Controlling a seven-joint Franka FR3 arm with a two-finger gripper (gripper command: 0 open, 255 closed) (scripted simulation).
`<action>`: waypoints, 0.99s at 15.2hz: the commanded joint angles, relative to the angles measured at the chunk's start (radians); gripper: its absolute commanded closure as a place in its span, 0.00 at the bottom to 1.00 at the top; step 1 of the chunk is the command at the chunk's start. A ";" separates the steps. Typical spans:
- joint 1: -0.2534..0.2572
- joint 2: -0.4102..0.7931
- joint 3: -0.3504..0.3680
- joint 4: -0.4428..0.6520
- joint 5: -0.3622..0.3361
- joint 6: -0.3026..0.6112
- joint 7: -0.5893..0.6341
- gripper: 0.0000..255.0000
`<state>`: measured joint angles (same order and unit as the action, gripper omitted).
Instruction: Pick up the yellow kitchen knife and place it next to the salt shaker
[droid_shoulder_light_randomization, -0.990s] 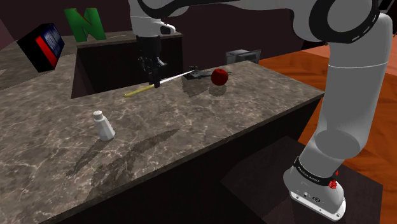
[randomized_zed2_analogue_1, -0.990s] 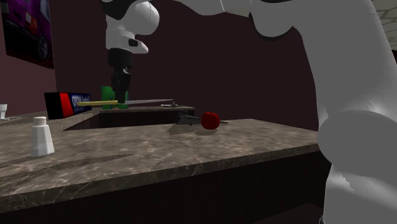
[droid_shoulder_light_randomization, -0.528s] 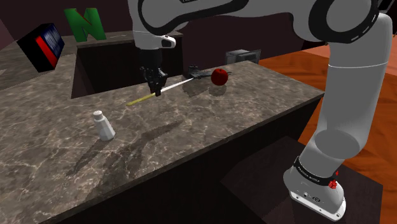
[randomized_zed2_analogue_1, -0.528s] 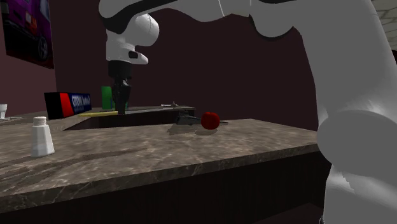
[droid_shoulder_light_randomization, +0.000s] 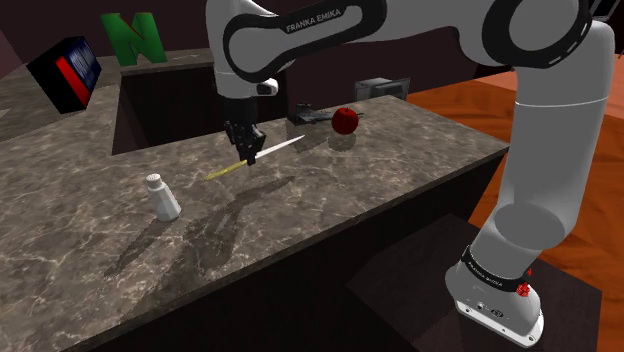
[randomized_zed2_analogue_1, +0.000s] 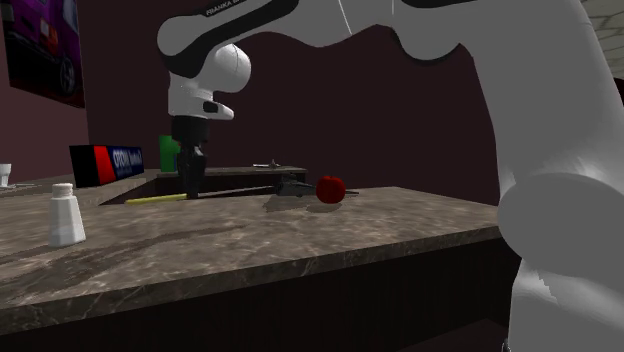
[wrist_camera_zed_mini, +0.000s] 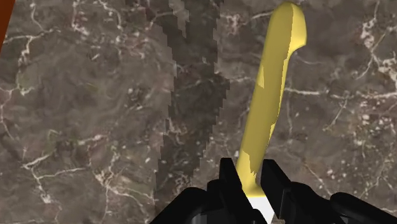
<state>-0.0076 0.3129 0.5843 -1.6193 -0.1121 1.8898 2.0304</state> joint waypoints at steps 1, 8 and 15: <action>0.000 0.003 -0.001 -0.022 -0.003 0.025 0.002 1.00; 0.002 0.027 -0.008 -0.087 -0.018 0.110 0.009 1.00; 0.002 0.031 -0.009 -0.094 -0.021 0.121 0.010 1.00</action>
<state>-0.0053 0.3435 0.5751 -1.7136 -0.1328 2.0103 2.0404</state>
